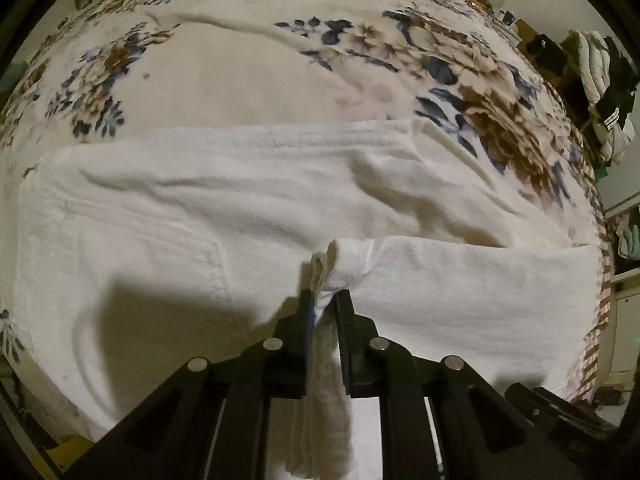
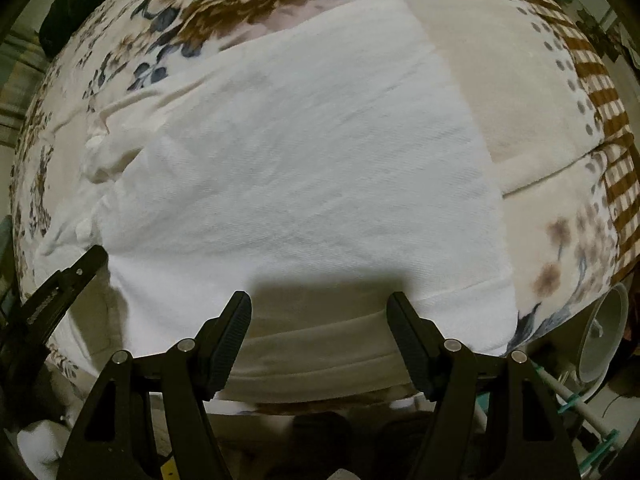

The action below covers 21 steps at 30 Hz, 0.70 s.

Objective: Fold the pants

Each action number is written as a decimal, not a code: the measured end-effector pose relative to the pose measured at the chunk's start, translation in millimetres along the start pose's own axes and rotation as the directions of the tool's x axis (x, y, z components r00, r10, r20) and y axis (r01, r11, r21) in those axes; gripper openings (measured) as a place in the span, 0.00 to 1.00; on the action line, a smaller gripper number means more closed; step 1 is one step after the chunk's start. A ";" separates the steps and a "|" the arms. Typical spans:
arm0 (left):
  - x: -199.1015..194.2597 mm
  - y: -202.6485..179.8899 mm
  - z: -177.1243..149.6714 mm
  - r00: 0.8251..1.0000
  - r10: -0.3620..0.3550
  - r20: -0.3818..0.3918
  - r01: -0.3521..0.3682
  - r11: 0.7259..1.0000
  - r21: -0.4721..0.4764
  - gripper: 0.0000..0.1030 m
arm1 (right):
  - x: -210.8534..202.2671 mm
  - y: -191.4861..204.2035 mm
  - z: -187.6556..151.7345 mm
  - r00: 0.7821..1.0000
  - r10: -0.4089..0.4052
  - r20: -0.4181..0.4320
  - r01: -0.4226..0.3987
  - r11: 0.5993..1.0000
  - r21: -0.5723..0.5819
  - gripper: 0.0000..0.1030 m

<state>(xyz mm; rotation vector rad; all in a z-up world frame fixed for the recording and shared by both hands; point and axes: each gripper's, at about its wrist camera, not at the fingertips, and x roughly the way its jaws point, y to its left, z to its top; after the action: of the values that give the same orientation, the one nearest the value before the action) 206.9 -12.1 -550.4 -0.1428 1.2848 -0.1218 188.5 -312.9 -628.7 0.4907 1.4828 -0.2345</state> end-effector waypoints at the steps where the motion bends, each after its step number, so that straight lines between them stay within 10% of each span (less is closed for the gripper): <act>1: 0.5 -0.5 0.9 1.000 -0.010 -0.012 0.010 1.000 -0.010 0.10 | -0.5 -0.5 0.2 1.000 -0.003 -0.001 0.003 1.000 -0.001 0.71; 6: -23.7 27.9 0.2 0.990 -0.139 0.001 0.137 0.973 -0.187 0.14 | -4.6 10.2 0.8 0.998 -0.055 -0.013 0.055 0.998 -0.014 0.75; 10: -55.8 65.6 -6.0 0.990 -0.124 0.067 0.138 0.948 -0.287 0.93 | -10.4 24.5 -2.1 0.998 -0.055 -0.001 0.055 0.998 -0.037 0.80; 13: -75.9 98.9 -16.1 0.988 -0.093 0.124 0.133 0.918 -0.373 0.93 | -11.0 33.5 -4.7 0.999 -0.041 -0.012 0.040 0.998 -0.042 0.83; 21: -60.1 237.5 -77.5 0.979 -0.013 0.202 0.165 0.630 -0.759 0.92 | -0.8 72.6 1.5 0.997 -0.056 -0.051 0.050 0.992 -0.116 0.83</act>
<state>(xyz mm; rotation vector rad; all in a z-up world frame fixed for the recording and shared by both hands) 118.3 229.1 -556.3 -0.9544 1.0706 0.3751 221.9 -249.7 -615.5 0.3679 1.5543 -0.1780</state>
